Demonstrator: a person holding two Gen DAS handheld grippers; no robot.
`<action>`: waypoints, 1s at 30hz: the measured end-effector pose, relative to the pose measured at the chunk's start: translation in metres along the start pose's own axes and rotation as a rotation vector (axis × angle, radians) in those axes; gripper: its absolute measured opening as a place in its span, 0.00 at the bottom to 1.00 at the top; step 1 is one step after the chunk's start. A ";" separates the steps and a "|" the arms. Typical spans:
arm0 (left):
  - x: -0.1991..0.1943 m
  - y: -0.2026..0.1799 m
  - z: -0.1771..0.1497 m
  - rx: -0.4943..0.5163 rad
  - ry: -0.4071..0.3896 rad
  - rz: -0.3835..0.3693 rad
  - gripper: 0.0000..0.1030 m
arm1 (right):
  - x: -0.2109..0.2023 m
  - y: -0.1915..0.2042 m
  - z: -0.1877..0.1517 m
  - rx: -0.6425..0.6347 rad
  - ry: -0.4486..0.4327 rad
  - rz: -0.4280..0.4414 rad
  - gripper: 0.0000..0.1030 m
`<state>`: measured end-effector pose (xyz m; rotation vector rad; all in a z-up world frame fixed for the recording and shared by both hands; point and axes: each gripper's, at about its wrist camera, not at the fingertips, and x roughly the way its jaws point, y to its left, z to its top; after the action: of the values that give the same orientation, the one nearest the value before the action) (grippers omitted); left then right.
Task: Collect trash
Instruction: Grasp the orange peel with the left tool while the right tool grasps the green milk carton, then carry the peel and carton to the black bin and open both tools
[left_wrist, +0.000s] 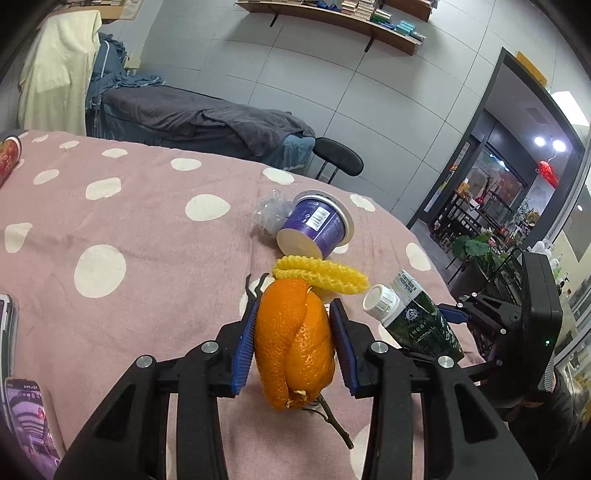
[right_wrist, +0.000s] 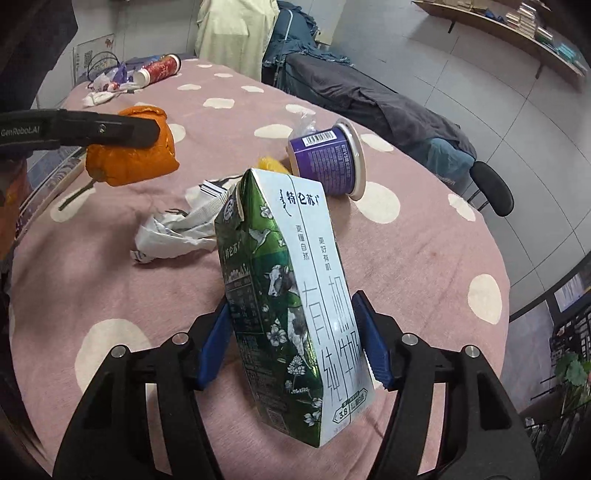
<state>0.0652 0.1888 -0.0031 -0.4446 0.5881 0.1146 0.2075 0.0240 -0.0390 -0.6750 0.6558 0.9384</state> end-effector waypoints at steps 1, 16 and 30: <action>-0.003 -0.003 0.000 0.004 -0.007 -0.004 0.37 | -0.006 0.000 -0.002 0.013 -0.006 -0.004 0.61; -0.009 -0.083 -0.023 0.111 0.006 -0.194 0.37 | -0.079 -0.028 -0.059 0.314 -0.116 -0.095 0.62; 0.016 -0.167 -0.051 0.251 0.096 -0.372 0.37 | -0.129 -0.089 -0.165 0.657 -0.124 -0.277 0.62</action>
<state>0.0912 0.0163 0.0123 -0.3096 0.5958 -0.3344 0.1953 -0.2027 -0.0234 -0.1126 0.6883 0.4570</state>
